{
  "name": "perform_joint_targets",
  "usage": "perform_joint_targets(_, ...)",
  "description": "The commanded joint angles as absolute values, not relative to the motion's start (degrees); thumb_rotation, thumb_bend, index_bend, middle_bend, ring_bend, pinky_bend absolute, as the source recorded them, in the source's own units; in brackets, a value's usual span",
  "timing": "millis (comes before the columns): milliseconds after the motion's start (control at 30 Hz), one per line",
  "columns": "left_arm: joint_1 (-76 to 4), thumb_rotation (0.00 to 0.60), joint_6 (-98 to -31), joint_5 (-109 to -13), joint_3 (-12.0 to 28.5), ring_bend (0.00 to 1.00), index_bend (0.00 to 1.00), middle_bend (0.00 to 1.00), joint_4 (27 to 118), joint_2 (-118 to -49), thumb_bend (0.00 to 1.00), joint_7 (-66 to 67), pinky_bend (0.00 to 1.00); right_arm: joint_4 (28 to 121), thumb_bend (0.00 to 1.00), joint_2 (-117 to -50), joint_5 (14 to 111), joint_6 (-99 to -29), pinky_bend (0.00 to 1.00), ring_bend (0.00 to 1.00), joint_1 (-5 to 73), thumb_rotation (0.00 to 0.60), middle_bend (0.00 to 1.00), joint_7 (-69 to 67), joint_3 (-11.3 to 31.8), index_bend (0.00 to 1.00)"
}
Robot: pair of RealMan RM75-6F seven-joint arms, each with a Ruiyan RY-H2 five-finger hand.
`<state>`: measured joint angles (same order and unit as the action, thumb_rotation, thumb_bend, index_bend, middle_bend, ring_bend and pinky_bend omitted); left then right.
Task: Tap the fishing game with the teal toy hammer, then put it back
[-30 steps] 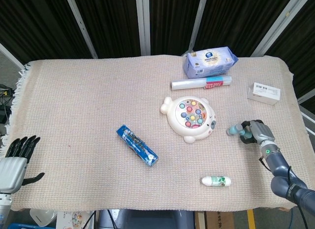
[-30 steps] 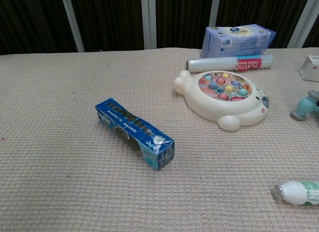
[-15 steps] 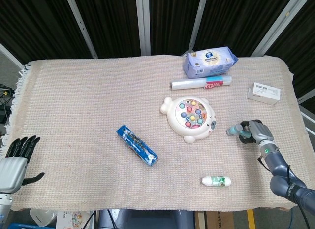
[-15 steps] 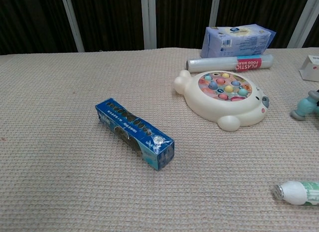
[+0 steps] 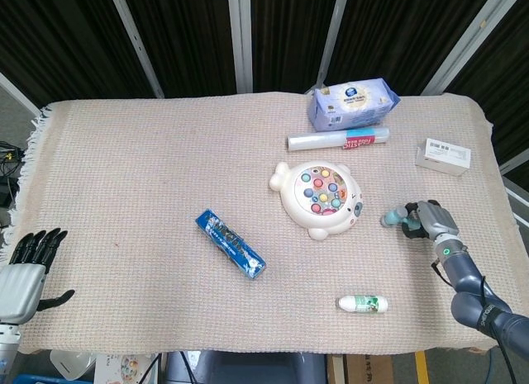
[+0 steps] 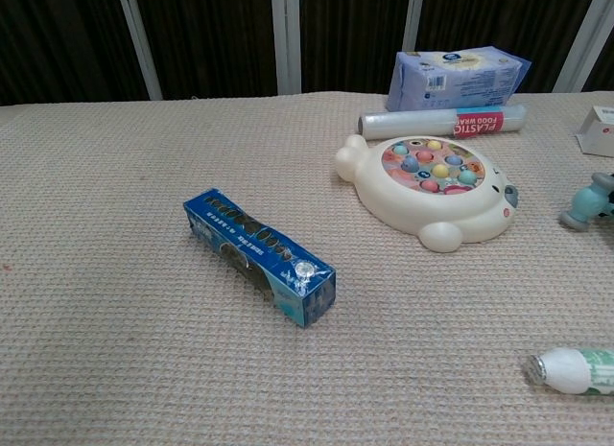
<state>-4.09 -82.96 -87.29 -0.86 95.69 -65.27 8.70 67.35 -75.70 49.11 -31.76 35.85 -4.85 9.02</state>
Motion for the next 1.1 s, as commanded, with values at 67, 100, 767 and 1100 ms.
perform_joint_targets(67, -4.08, 0.6, -82.97, -87.26, -0.87, 0.0, 0.03, 0.03, 95.71, -65.27, 0.08, 8.75, 0.0, 67.13, 0.58, -75.89, 49.27, -31.74, 0.03, 0.24, 35.82, 0.6, 0.46, -5.08, 9.08, 0.51)
perform_joint_targets(100, -4.09, 0.6, -82.95, -87.24, -0.86, 0.0, 0.03, 0.03, 95.73, -65.27, 0.08, 8.76, 0.0, 67.05, 0.58, -75.98, 49.36, -31.69, 0.03, 0.24, 35.79, 0.6, 0.47, -5.18, 9.09, 0.52)
perform_joint_targets(767, -4.02, 0.6, -83.21, -87.39, -0.93, 0.0, 0.03, 0.03, 95.66, -65.28, 0.08, 8.72, 0.0, 71.22, 0.67, -76.01, 59.29, -44.98, 0.13, 0.45, 31.43, 0.6, 0.67, -9.91, 11.7, 0.77)
perform_joint_targets(1100, -4.46, 0.6, -82.71, -87.68, -0.97, 0.0, 0.03, 0.03, 96.2, -65.24, 0.08, 9.31, 0.0, 81.29, 0.7, -72.35, 65.08, -55.88, 0.17, 0.49, 29.25, 0.6, 0.72, -7.36, 13.28, 0.84)
